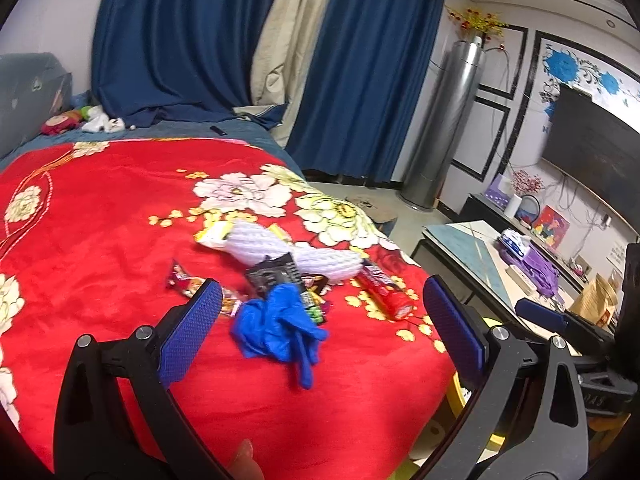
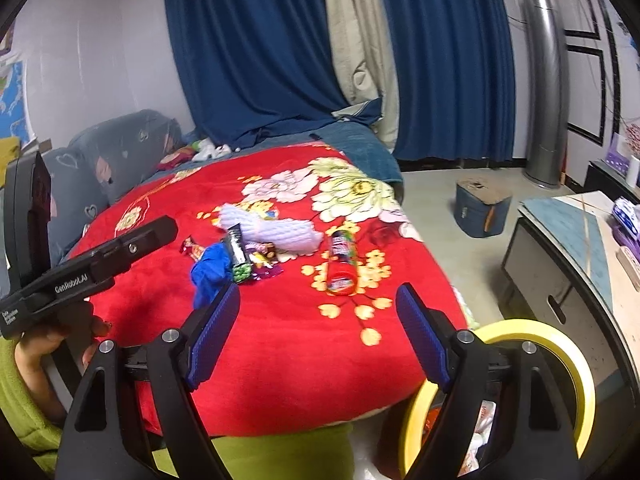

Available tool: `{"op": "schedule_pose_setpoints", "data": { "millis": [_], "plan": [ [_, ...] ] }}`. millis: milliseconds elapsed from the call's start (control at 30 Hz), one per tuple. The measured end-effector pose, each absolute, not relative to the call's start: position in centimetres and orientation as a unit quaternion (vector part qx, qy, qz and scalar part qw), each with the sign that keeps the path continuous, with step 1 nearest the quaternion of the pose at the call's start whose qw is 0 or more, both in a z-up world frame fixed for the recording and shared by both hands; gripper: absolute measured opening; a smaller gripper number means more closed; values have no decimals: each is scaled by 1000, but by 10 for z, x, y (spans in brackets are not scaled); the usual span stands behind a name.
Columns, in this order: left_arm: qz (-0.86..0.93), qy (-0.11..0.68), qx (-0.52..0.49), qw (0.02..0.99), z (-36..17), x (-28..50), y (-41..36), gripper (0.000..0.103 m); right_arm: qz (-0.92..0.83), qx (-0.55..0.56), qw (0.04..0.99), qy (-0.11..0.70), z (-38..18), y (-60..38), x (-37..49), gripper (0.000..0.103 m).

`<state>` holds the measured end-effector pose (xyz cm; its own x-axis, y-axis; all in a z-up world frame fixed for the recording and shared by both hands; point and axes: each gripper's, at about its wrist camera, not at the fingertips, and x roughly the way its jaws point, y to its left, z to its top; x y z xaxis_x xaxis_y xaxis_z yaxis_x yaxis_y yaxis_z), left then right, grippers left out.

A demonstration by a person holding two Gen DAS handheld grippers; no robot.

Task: Collect trash
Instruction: 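Move both tools back toward the blue glove and snacks on the bed, then grasp the blue glove with the left tool while the right tool grasps the red candy tube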

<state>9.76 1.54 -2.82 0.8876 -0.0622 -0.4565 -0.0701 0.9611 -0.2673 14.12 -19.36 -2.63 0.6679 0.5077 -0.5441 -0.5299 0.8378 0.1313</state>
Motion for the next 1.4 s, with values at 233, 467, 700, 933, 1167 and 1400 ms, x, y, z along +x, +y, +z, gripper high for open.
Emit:
{"op": "schedule_pose_setpoints", "data": {
  "millis": [233, 467, 700, 933, 1167, 1400],
  "plan": [
    [20, 247, -158, 956, -34, 99, 37, 92, 303, -35, 903, 302, -30, -162, 151, 78],
    [10, 280, -171, 945, -52, 107, 52, 92, 307, -46, 898, 312, -37, -140, 171, 78],
    [-11, 308, -191, 932, -72, 118, 58, 81, 269, -43, 899, 343, -58, -140, 211, 78],
    [-27, 327, -221, 918, -88, 125, 62, 73, 254, -45, 894, 366, -78, -133, 243, 78],
    [-43, 341, -231, 910, -97, 129, 58, 62, 248, -47, 891, 377, -93, -120, 264, 77],
    [-52, 355, -247, 900, -105, 130, 60, 48, 234, -39, 885, 400, -114, -116, 281, 57]
  ]
}}
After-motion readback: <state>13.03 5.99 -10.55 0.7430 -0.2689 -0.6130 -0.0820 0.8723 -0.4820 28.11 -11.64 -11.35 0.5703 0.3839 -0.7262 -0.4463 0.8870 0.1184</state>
